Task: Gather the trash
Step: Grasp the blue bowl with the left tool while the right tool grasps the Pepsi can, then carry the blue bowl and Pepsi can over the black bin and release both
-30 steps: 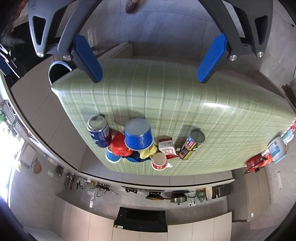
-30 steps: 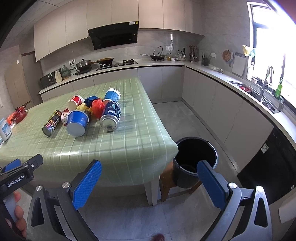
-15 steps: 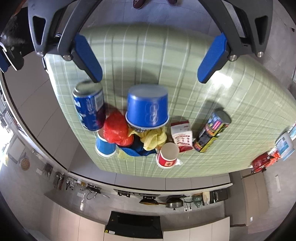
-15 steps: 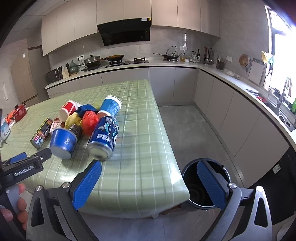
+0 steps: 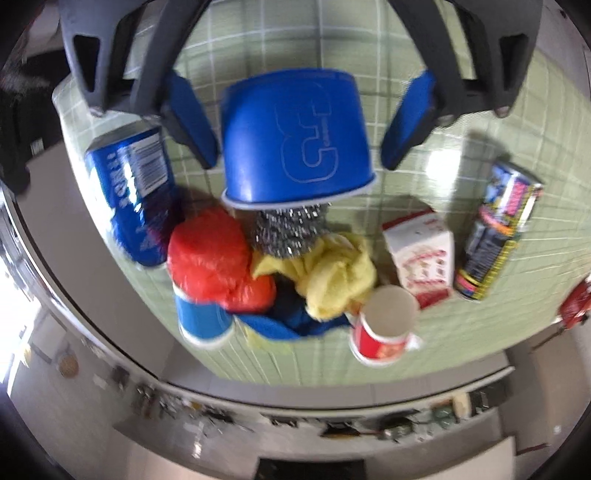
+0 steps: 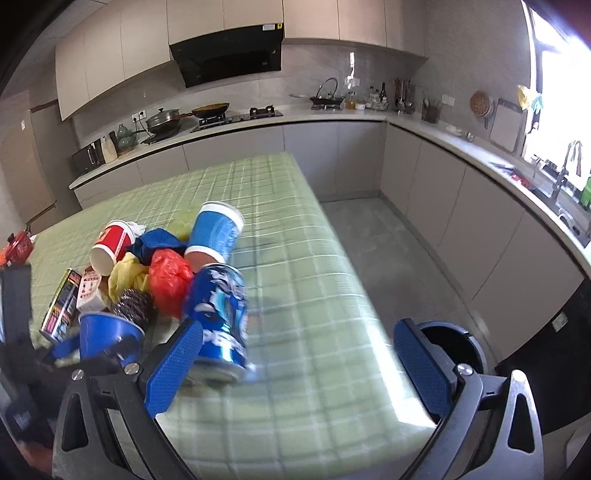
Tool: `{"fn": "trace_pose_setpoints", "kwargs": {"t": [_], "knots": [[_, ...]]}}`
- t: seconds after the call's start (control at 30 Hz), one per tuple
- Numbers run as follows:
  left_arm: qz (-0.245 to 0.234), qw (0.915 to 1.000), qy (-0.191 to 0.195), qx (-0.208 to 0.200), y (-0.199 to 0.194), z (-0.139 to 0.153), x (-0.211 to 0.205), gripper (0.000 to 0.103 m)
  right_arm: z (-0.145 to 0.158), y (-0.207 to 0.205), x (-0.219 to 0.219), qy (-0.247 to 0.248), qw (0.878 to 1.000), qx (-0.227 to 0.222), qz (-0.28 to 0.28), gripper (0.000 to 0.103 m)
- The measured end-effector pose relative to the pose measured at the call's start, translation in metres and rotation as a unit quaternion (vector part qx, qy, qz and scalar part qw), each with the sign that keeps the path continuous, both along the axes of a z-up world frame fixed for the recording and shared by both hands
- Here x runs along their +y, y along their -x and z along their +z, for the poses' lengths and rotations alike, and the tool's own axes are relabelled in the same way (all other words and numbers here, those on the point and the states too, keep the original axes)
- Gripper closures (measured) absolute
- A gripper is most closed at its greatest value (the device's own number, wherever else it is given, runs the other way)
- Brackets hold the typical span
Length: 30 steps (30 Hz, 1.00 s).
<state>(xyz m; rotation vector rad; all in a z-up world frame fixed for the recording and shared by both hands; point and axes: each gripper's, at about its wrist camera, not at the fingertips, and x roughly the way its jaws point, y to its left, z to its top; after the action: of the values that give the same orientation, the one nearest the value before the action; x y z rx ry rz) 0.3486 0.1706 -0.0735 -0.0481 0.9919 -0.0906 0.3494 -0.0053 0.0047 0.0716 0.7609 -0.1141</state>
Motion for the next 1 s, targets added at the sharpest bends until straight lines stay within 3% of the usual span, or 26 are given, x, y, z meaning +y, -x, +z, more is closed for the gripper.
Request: {"fn": "trace_pose_setpoints", "kwargs": {"t": [0.2,0.37,0.47,0.53,0.6,1.0], "knots": [[-0.021,0.9988,0.043,-0.006,0.009,0.001,0.021,0.023,-0.021,-0.035,0.025,-0.017,0.999,0.024,0.016,0.0],[-0.017,0.9984,0.05,-0.017,0.02,0.005,0.042,0.024,-0.043,-0.053,0.035,-0.043,0.998,0.049,0.025,0.001],[-0.02,0.9983,0.052,-0.017,0.025,0.005,0.052,0.024,-0.054,-0.062,0.041,-0.049,0.996,0.063,0.029,0.015],[-0.022,0.9982,0.053,-0.015,0.026,0.004,0.056,0.024,-0.061,-0.068,0.045,-0.055,0.995,0.075,0.035,0.017],[-0.025,0.9982,0.052,-0.016,0.021,0.004,0.062,0.024,-0.067,-0.071,0.049,-0.05,0.994,0.082,0.042,0.03],[-0.045,0.9968,0.059,-0.03,0.024,0.018,0.059,0.025,-0.078,-0.076,0.049,-0.057,0.993,0.094,0.05,0.031]]}}
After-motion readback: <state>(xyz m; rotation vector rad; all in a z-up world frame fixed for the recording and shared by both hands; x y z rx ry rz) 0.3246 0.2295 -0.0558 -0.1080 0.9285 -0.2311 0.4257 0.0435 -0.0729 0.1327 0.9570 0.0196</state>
